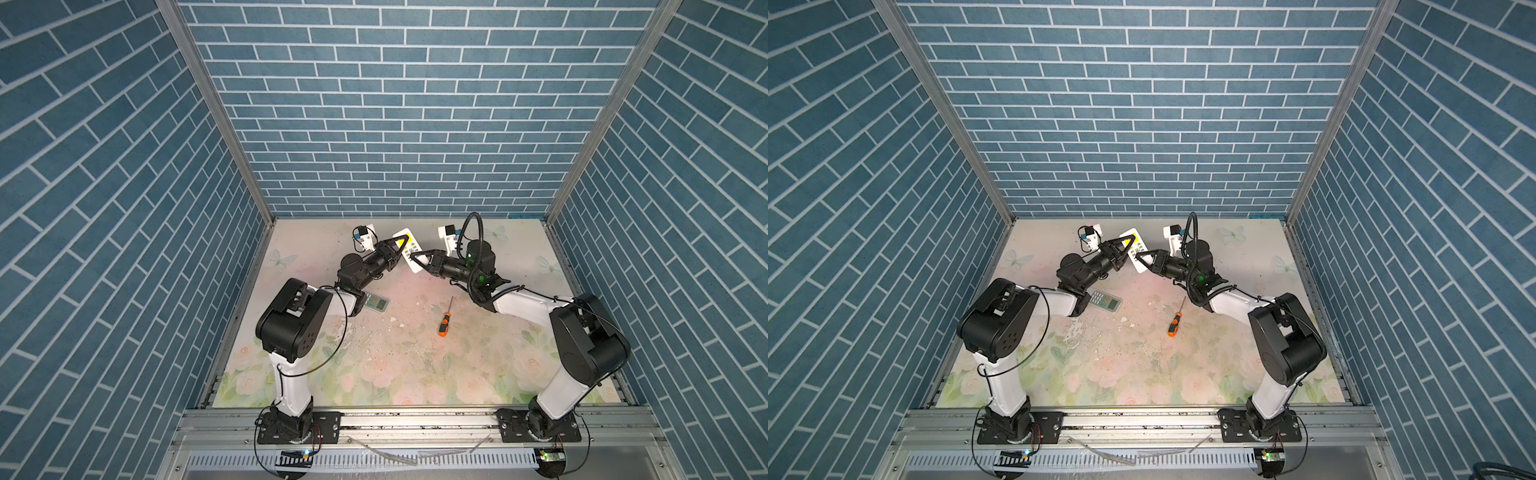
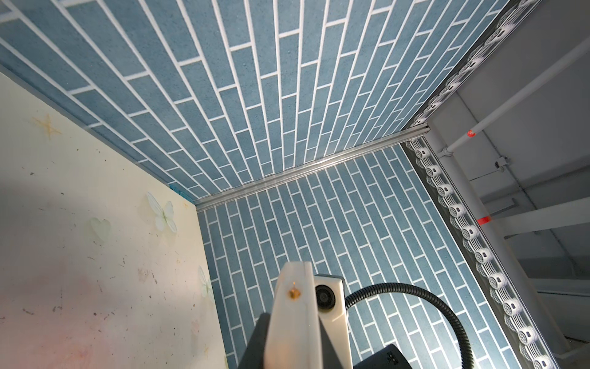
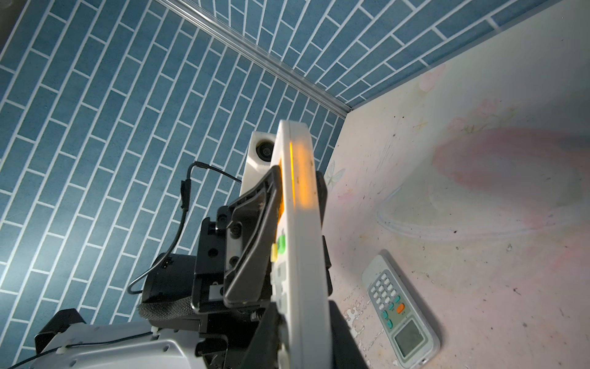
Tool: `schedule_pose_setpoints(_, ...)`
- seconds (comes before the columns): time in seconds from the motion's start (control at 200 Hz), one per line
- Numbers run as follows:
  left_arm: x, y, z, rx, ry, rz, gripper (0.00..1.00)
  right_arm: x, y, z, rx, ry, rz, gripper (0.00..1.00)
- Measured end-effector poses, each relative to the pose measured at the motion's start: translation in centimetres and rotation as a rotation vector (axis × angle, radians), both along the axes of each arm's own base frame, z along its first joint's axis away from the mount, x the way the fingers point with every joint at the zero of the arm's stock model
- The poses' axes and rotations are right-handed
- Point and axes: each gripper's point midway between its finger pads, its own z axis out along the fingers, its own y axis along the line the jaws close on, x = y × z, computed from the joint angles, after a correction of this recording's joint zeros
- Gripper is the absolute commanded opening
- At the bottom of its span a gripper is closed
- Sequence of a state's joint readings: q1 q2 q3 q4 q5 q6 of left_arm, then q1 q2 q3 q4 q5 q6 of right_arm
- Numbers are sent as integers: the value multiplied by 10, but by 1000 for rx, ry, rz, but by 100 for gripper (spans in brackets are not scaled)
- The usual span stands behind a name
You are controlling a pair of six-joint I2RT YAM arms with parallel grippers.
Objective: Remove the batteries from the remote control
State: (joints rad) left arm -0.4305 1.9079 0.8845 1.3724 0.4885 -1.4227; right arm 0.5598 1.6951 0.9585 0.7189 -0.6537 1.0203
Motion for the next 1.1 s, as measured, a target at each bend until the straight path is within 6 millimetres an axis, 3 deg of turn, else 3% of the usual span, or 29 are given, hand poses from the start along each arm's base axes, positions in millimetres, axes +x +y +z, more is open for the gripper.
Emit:
schedule_pose_setpoints(0.335, -1, 0, -7, 62, 23, -7, 51, -1, -1, -11, -49, -9, 4, 0)
schedule_pose_setpoints(0.69, -9, 23, -22, 182, 109, 5, 58, -10, -8, -25, -208, -47, 23, 0)
schedule_pose_setpoints(0.99, -17, 53, -28, 372, 234, 6, 69, -10, -23, -43, -476, -102, 23, 0)
schedule_pose_setpoints(1.1, -23, 56, -16, 492, 279, -23, 76, -19, -24, -52, -639, -170, 48, 0)
